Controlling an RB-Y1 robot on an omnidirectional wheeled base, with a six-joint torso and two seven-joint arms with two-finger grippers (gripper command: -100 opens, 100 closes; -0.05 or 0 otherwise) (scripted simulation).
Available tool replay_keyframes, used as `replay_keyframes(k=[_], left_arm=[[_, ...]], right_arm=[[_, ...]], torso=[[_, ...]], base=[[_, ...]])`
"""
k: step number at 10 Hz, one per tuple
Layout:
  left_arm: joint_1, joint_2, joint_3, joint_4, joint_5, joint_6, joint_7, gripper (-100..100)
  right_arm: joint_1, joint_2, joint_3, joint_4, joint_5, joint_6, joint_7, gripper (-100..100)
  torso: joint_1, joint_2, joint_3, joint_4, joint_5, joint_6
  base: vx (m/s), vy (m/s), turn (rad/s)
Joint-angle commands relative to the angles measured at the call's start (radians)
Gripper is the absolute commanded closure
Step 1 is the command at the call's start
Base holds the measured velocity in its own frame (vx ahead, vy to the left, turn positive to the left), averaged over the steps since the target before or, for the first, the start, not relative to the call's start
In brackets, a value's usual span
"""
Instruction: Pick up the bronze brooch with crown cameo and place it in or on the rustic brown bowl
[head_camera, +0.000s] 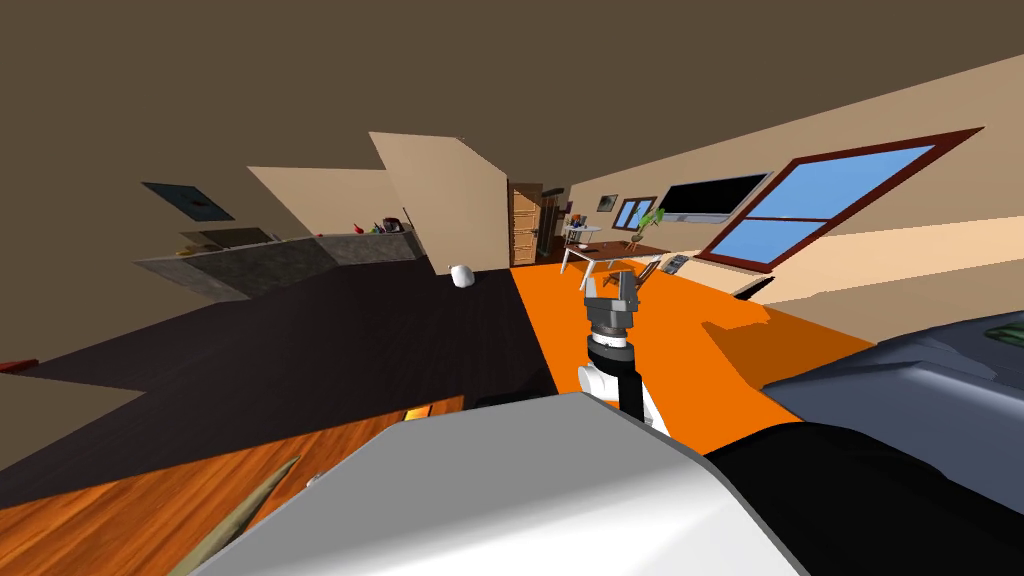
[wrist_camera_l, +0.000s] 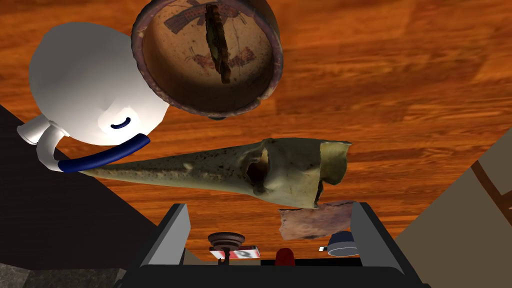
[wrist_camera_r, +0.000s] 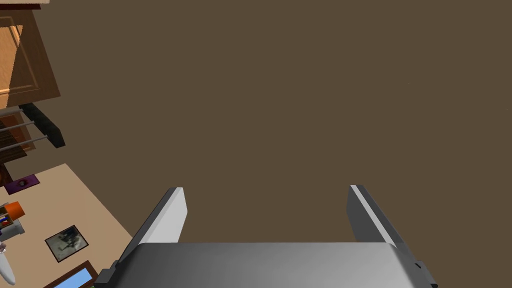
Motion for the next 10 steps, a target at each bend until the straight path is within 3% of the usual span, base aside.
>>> replay_keyframes(k=[1, 2, 3, 4, 10], left_arm=[[0.01, -0.006, -0.016, -0.011, -0.005, 0.037, 0.012, -100], [0.031, -0.023, -0.048, -0.017, -0.024, 0.072, 0.041, -100], [0.031, -0.023, -0.048, -0.017, -0.024, 0.083, 0.041, -100], [0.052, -0.039, -0.08, -0.023, -0.044, 0.12, 0.07, -100], [0.052, -0.039, -0.08, -0.023, -0.044, 0.129, 0.07, -100]], right_arm=[[0.0, 0.0, 0.0, 0.0, 0.0, 0.0, 0.0, 0], [0.0, 0.0, 0.0, 0.0, 0.0, 0.0, 0.0, 0], [0.0, 0.0, 0.0, 0.0, 0.0, 0.0, 0.0, 0], [0.0, 0.0, 0.0, 0.0, 0.0, 0.0, 0.0, 0], [0.0, 0.0, 0.0, 0.0, 0.0, 0.0, 0.0, 0]], torso=[[0.0, 0.0, 0.0, 0.0, 0.0, 0.0], [0.0, -0.001, 0.0, 0.0, 0.0, 0.0], [0.001, -0.003, -0.001, -0.001, 0.0, 0.001], [0.0, -0.002, -0.001, 0.0, 0.0, 0.0], [-0.001, -0.001, -0.001, 0.0, 0.0, 0.0]], base=[[-0.001, 0.008, -0.054], [0.046, 0.022, -0.154], [0.015, 0.009, -0.061], [-0.011, 0.015, -0.11], [0.001, 0.001, -0.005]])
